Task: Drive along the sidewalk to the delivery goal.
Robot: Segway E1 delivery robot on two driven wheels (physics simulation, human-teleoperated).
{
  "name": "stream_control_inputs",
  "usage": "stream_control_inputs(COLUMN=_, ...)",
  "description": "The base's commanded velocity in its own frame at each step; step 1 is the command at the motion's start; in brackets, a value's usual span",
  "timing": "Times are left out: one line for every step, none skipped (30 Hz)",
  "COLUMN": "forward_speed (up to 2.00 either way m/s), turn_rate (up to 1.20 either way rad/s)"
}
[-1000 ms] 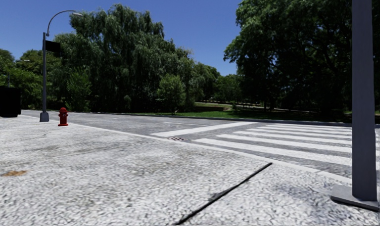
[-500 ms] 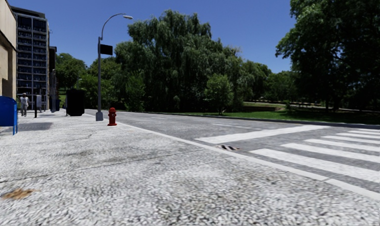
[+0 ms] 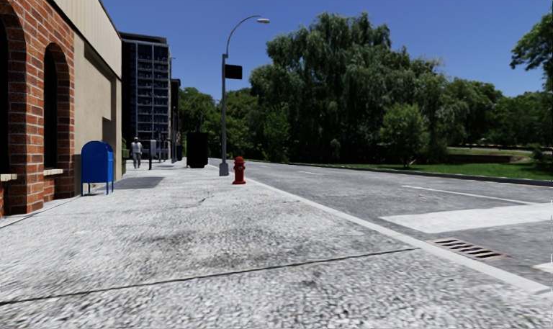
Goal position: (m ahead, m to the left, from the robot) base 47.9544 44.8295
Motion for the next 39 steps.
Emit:
stream_control_inputs(forward_speed=2.0, turn_rate=0.67)
stream_control_inputs(forward_speed=2.0, turn_rate=0.67)
stream_control_inputs(forward_speed=2.0, turn_rate=0.67)
stream_control_inputs(forward_speed=2.0, turn_rate=0.67)
stream_control_inputs(forward_speed=2.0, turn_rate=0.67)
stream_control_inputs(forward_speed=2.0, turn_rate=0.67)
stream_control_inputs(forward_speed=2.0, turn_rate=0.67)
stream_control_inputs(forward_speed=2.0, turn_rate=0.67)
stream_control_inputs(forward_speed=2.0, turn_rate=0.67)
stream_control_inputs(forward_speed=2.0, turn_rate=0.66)
stream_control_inputs(forward_speed=2.0, turn_rate=0.65)
stream_control_inputs(forward_speed=2.0, turn_rate=0.65)
stream_control_inputs(forward_speed=2.0, turn_rate=0.65)
stream_control_inputs(forward_speed=2.0, turn_rate=0.64)
stream_control_inputs(forward_speed=2.0, turn_rate=0.64)
stream_control_inputs(forward_speed=2.0, turn_rate=0.52)
stream_control_inputs(forward_speed=2.0, turn_rate=0.0)
stream_control_inputs(forward_speed=2.0, turn_rate=0.0)
stream_control_inputs(forward_speed=2.0, turn_rate=0.0)
stream_control_inputs(forward_speed=2.0, turn_rate=0.0)
stream_control_inputs(forward_speed=2.0, turn_rate=0.0)
stream_control_inputs(forward_speed=2.0, turn_rate=0.0)
stream_control_inputs(forward_speed=2.0, turn_rate=0.0)
stream_control_inputs(forward_speed=2.0, turn_rate=0.0)
stream_control_inputs(forward_speed=2.0, turn_rate=0.0)
stream_control_inputs(forward_speed=2.0, turn_rate=0.0)
stream_control_inputs(forward_speed=2.0, turn_rate=0.0)
stream_control_inputs(forward_speed=2.0, turn_rate=0.0)
stream_control_inputs(forward_speed=2.0, turn_rate=0.0)
stream_control_inputs(forward_speed=2.0, turn_rate=0.0)
stream_control_inputs(forward_speed=2.0, turn_rate=0.0)
stream_control_inputs(forward_speed=2.0, turn_rate=0.0)
stream_control_inputs(forward_speed=2.0, turn_rate=0.0)
stream_control_inputs(forward_speed=2.0, turn_rate=0.0)
stream_control_inputs(forward_speed=2.0, turn_rate=0.0)
stream_control_inputs(forward_speed=2.0, turn_rate=0.0)
stream_control_inputs(forward_speed=2.0, turn_rate=0.0)
stream_control_inputs(forward_speed=2.0, turn_rate=0.0)
stream_control_inputs(forward_speed=2.0, turn_rate=0.0)
